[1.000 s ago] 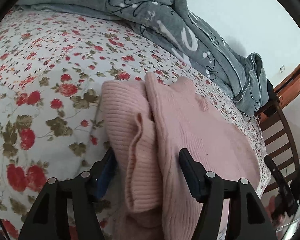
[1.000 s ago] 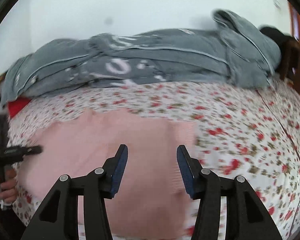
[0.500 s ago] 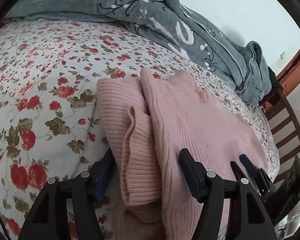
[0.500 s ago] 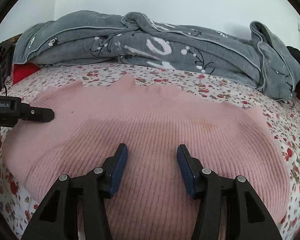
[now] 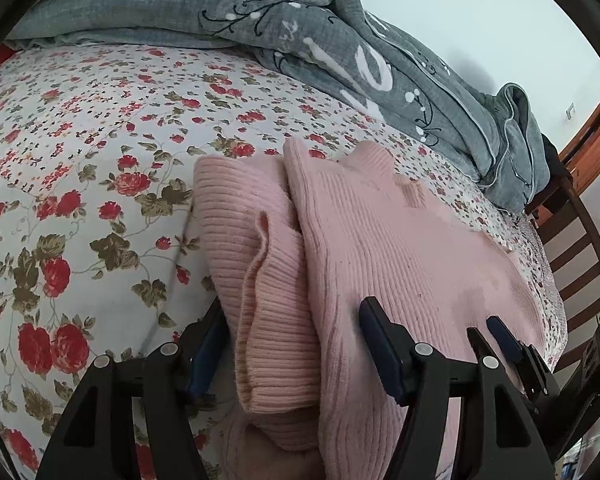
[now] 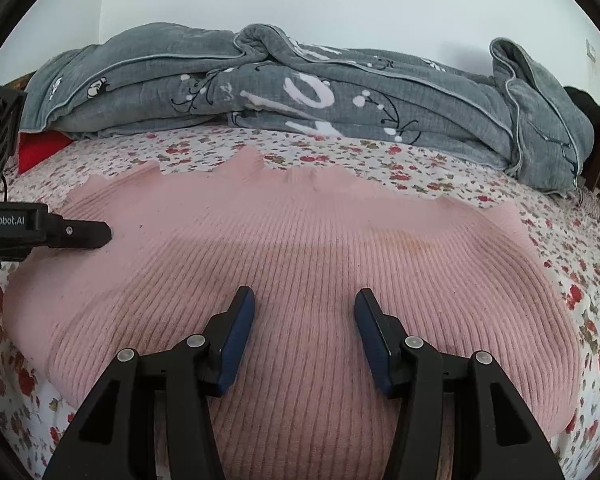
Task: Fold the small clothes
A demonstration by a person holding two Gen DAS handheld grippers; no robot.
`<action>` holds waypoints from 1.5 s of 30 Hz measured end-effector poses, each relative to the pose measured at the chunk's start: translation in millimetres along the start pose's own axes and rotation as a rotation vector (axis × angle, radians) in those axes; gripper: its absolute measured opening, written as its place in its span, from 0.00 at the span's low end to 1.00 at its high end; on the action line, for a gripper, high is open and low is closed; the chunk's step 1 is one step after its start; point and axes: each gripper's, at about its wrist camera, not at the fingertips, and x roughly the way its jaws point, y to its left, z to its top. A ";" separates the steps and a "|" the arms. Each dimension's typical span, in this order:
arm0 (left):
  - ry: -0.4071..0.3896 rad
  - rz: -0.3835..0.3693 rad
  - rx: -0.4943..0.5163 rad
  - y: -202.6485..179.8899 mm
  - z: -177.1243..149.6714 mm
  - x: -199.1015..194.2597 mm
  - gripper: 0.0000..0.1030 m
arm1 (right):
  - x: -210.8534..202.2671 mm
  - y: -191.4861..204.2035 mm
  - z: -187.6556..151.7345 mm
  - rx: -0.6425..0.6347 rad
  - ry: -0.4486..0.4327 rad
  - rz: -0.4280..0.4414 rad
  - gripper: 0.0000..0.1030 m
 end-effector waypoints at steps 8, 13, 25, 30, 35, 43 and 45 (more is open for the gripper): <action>-0.003 0.006 -0.002 -2.4 -1.9 -0.8 0.62 | -5.8 0.9 -2.2 0.006 0.005 -0.011 0.50; -0.012 -0.024 0.046 -5.6 -10.2 -6.0 0.62 | -19.2 2.1 -7.2 0.003 0.016 -0.024 0.51; 0.023 -0.018 -0.051 -2.6 -1.2 0.3 0.44 | -1.7 -2.9 2.3 0.062 0.023 -0.018 0.58; 0.036 -0.028 -0.074 -9.4 3.1 -9.7 0.24 | -17.1 -2.9 -8.6 0.033 0.017 -0.009 0.58; 0.027 0.013 -0.075 -27.6 9.1 -22.9 0.24 | -28.5 -3.9 -18.9 0.006 0.050 0.016 0.58; 0.000 0.039 -0.072 -74.7 23.0 -47.2 0.23 | -67.1 -35.3 -34.5 0.062 0.071 0.087 0.58; -0.008 0.048 -0.052 -91.9 25.3 -50.8 0.23 | -75.1 -49.6 -37.4 0.088 0.079 0.087 0.58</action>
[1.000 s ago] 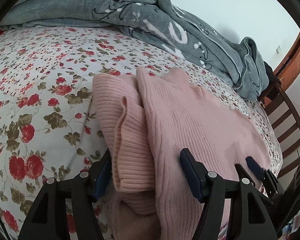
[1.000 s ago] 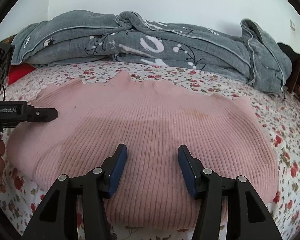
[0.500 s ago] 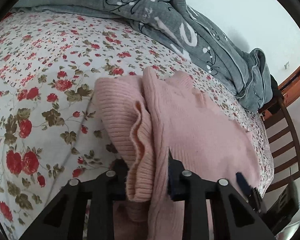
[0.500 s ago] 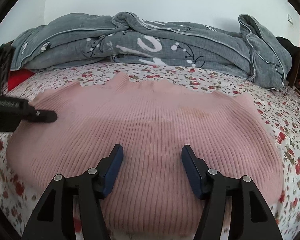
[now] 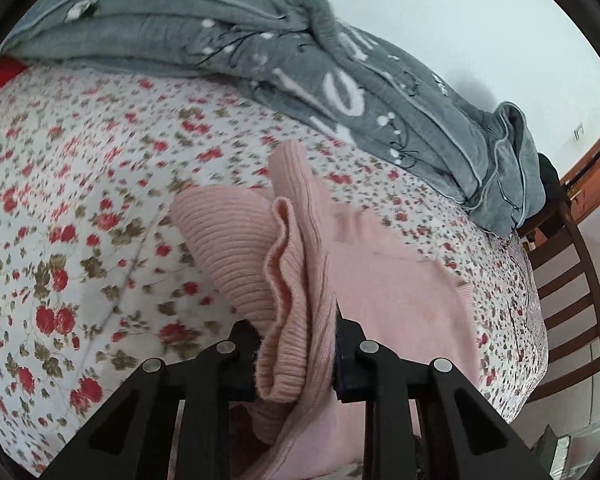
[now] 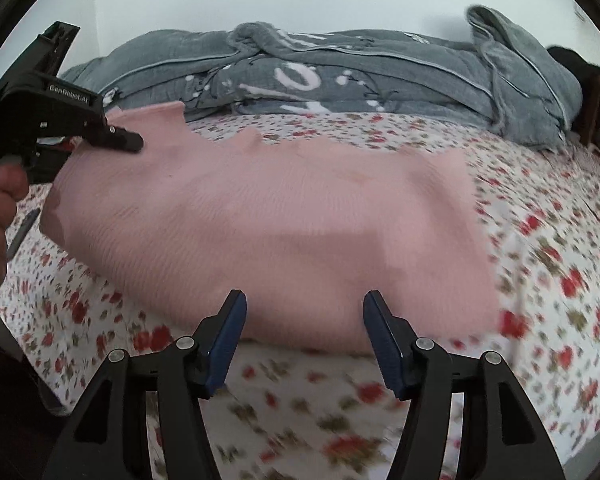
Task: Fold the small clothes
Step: 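Lift and fold the held sweater edge over with the left gripper, then release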
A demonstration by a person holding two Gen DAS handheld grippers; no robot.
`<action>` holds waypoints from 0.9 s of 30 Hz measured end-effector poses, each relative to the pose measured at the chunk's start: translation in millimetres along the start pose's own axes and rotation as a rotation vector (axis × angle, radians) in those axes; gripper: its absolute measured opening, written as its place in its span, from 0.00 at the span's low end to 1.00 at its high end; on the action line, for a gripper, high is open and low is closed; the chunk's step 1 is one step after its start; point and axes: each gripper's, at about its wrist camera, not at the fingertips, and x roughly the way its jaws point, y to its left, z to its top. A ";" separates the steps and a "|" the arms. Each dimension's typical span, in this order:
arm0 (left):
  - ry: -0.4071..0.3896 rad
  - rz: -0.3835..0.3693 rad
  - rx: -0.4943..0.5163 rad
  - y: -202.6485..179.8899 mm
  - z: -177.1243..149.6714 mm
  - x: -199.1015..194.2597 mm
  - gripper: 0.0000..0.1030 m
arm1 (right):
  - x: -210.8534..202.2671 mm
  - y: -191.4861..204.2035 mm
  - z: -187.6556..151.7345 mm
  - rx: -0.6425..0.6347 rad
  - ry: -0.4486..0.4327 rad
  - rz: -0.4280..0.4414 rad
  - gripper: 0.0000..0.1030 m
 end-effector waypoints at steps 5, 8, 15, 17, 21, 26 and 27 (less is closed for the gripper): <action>-0.009 0.013 0.052 -48.7 -0.2 -6.2 0.22 | -19.0 -44.4 -0.7 0.080 -0.002 -0.018 0.58; 0.003 0.027 0.084 -78.4 -3.3 -1.1 0.22 | -30.5 -77.3 -3.2 0.137 -0.016 -0.036 0.58; 0.084 0.037 0.116 -156.1 -23.5 54.8 0.22 | -55.1 -155.1 -18.6 0.267 -0.017 -0.067 0.58; 0.128 0.028 0.132 -176.4 -35.0 76.3 0.22 | -59.1 -169.9 -22.0 0.279 -0.015 -0.086 0.58; 0.191 0.082 0.188 -205.0 -55.3 103.1 0.27 | -69.0 -195.6 -30.0 0.316 -0.010 -0.107 0.58; 0.222 -0.115 0.172 -205.6 -45.4 83.8 0.49 | -72.1 -206.0 -31.8 0.322 -0.013 -0.088 0.58; 0.218 -0.148 0.162 -202.9 -41.8 76.4 0.49 | -72.1 -204.8 -29.5 0.320 -0.018 -0.080 0.58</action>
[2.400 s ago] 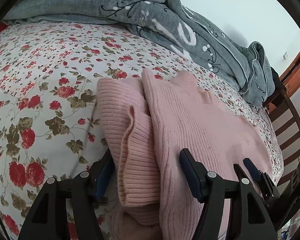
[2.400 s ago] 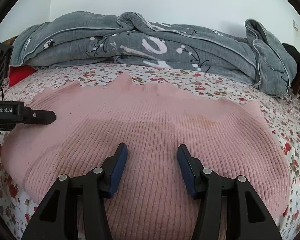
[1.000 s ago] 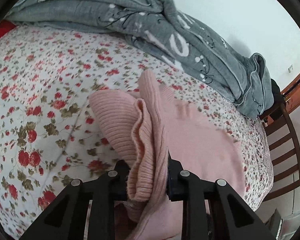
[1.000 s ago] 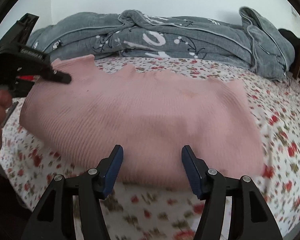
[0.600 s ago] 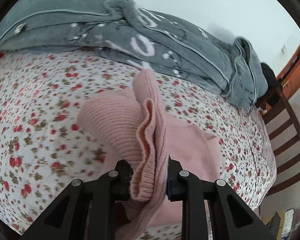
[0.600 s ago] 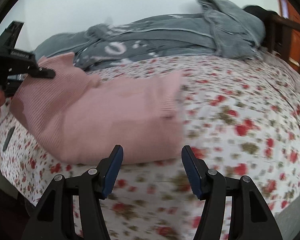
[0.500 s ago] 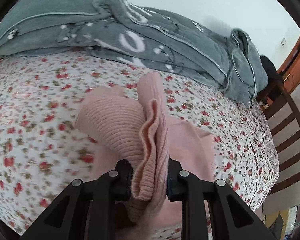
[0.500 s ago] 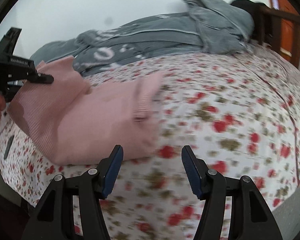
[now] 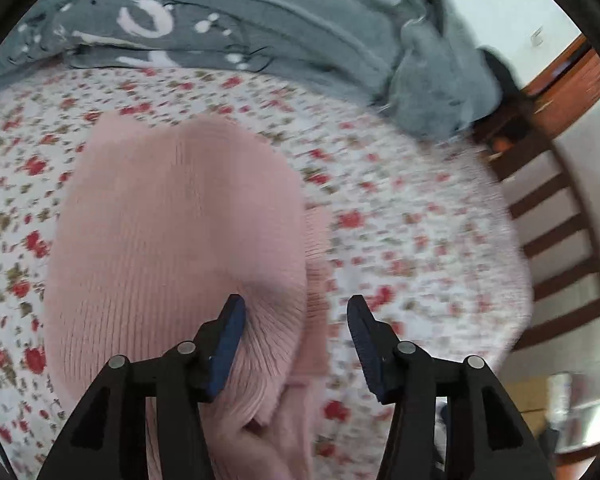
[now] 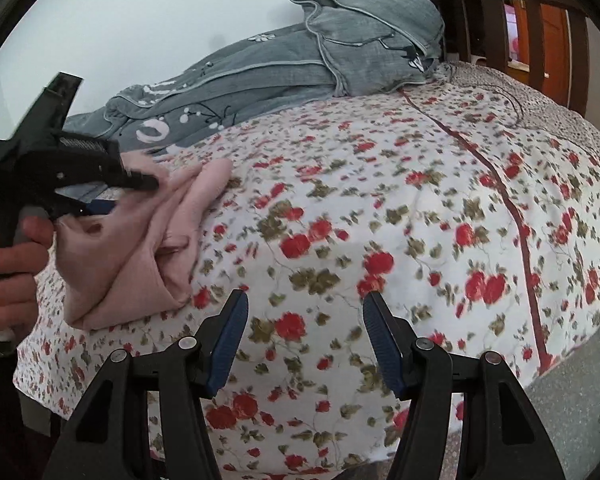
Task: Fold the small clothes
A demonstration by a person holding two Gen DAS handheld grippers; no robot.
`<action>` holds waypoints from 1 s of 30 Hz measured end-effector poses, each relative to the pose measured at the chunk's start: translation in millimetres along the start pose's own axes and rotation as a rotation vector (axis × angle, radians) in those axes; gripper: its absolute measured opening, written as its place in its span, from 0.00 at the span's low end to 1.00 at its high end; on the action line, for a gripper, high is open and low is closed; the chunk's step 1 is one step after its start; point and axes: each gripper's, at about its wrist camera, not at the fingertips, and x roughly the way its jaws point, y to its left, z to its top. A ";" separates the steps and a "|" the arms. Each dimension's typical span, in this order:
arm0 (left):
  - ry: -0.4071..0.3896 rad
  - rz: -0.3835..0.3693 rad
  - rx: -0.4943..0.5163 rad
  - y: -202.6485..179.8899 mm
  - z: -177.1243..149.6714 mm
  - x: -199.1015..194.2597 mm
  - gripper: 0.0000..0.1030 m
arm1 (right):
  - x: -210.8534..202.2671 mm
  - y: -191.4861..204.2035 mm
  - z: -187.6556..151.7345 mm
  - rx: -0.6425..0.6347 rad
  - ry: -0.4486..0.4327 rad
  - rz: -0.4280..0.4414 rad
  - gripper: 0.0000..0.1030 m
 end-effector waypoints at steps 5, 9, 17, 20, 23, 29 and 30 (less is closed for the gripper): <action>-0.107 0.074 0.000 20.1 4.3 -44.2 0.51 | 2.3 26.1 25.8 -0.015 -0.030 0.109 0.58; -0.163 0.151 -0.020 61.5 2.7 -73.5 0.53 | 9.9 62.1 48.4 -0.020 -0.051 0.226 0.69; -0.169 0.172 -0.124 156.4 -11.1 -101.1 0.53 | 71.2 122.1 81.5 0.032 0.058 0.258 0.75; -0.155 0.147 -0.155 178.2 -15.6 -100.7 0.53 | 105.7 129.3 82.7 0.037 0.154 0.255 0.28; -0.154 0.131 -0.161 190.0 -19.7 -97.3 0.53 | 100.1 133.0 89.2 -0.031 0.116 0.295 0.18; -0.129 0.100 -0.102 184.4 -28.8 -77.4 0.53 | 95.6 93.4 90.6 0.024 0.044 0.274 0.16; -0.126 0.095 -0.091 181.9 -29.7 -75.4 0.53 | 109.0 89.0 85.0 0.023 0.088 0.253 0.18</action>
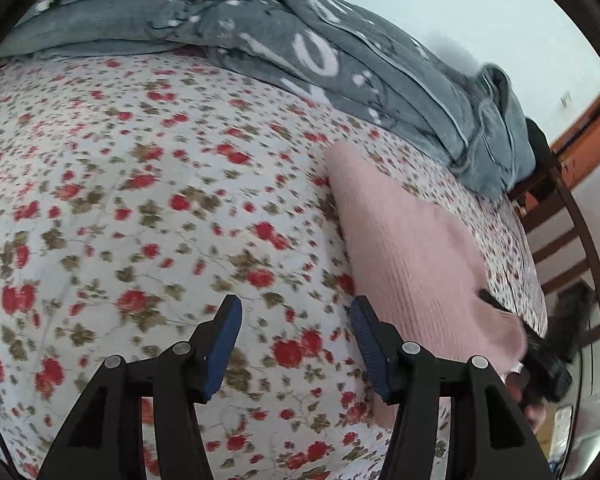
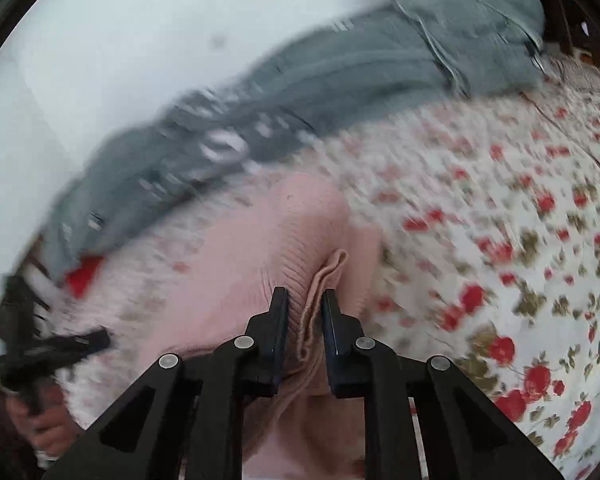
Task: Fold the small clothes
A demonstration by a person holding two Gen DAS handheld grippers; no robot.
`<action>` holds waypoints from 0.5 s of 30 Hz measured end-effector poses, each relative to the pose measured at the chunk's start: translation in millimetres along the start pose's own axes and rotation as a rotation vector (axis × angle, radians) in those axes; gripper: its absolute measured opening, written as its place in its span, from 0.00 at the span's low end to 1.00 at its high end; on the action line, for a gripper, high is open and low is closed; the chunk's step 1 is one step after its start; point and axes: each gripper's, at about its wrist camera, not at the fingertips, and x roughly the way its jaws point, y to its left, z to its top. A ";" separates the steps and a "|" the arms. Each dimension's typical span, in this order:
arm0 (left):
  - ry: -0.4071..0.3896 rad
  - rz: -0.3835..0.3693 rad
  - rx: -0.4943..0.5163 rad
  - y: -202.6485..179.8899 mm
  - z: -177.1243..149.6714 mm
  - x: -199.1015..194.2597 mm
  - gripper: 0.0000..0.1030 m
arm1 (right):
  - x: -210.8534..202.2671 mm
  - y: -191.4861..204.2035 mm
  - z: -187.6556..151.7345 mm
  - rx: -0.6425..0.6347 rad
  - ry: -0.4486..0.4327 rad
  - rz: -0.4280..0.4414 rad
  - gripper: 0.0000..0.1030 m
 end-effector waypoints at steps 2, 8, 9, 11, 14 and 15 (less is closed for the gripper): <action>0.002 -0.014 0.037 -11.5 -4.4 5.3 0.53 | 3.9 -8.0 -2.6 0.012 0.034 0.016 0.23; -0.049 -0.024 0.113 -45.3 -5.0 7.9 0.54 | -58.9 24.1 13.4 -0.085 -0.137 -0.030 0.42; -0.055 -0.028 0.109 -49.9 -3.1 8.8 0.54 | -66.1 36.9 13.6 -0.123 -0.158 -0.013 0.46; -0.063 -0.028 0.102 -56.5 -0.1 11.2 0.54 | -77.1 65.3 6.4 -0.214 -0.200 0.022 0.46; -0.071 0.028 0.111 -60.9 -1.0 15.4 0.54 | -65.3 98.9 -16.3 -0.384 -0.238 -0.012 0.46; -0.068 0.036 0.118 -60.4 -2.8 16.4 0.54 | -53.2 103.1 -23.6 -0.428 -0.233 -0.053 0.40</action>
